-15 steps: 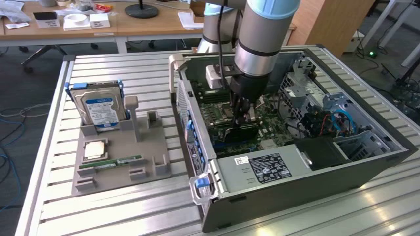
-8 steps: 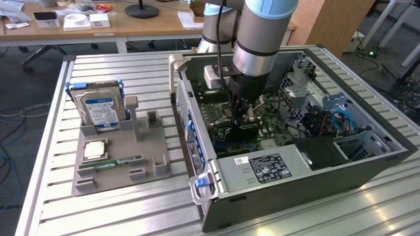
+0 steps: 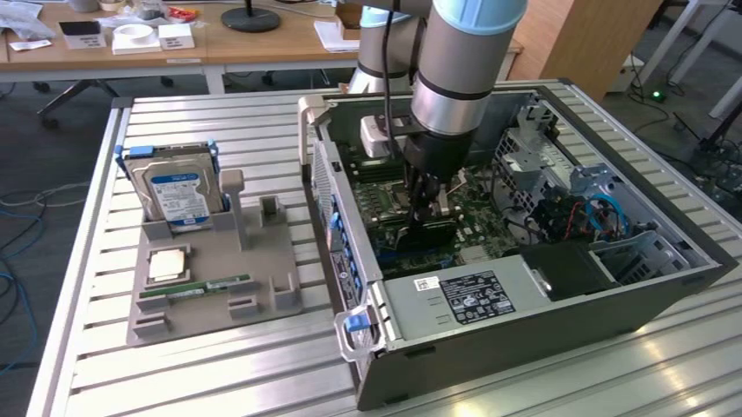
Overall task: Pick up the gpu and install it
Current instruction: 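Press down on the gpu until it lock into place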
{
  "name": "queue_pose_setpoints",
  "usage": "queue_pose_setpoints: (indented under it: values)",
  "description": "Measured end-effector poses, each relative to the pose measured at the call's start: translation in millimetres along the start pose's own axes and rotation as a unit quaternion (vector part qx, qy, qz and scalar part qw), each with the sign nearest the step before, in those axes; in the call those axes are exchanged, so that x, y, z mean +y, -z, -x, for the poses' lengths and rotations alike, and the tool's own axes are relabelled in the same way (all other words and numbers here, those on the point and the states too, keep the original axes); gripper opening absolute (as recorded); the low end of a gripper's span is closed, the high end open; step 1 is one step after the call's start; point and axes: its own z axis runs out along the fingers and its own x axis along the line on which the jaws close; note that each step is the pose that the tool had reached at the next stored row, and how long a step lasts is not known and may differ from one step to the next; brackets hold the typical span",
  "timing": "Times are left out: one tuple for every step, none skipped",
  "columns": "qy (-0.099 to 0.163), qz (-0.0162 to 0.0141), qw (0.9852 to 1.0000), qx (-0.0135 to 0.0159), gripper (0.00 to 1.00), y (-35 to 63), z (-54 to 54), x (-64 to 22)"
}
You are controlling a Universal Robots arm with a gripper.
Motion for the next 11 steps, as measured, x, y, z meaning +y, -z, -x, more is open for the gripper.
queue_pose_setpoints:
  values:
    - [0.000, 0.0000, 1.0000, 0.0000, 0.11, 0.0, -0.4, 0.0]
    - [0.000, 0.0000, 1.0000, 0.0000, 0.11, 0.1, -0.7, 0.0]
    - [0.000, 0.0000, 1.0000, 0.0000, 0.11, 0.0, -0.7, 0.0]
    - [0.000, 0.0000, 1.0000, 0.0000, 0.11, 0.0, -0.7, 0.0]
    - [0.000, 0.0000, 1.0000, 0.0000, 0.11, 0.0, -0.8, -0.1]
    - [0.000, 0.0000, 1.0000, 0.0000, 0.11, 0.1, -0.8, -0.1]
    - [0.000, 0.0000, 1.0000, 0.0001, 0.11, 0.1, -0.8, -0.1]
    - [0.000, 0.0000, 1.0000, 0.0001, 0.11, 0.1, -0.8, -0.1]
    - [0.000, 0.0000, 1.0000, 0.0001, 0.11, 0.1, -0.8, -0.1]
    - [0.000, 0.0000, 1.0000, 0.0001, 0.11, 0.1, -0.8, -0.1]
    - [0.000, 0.0000, 1.0000, 0.0002, 0.11, 0.0, -0.8, -0.1]
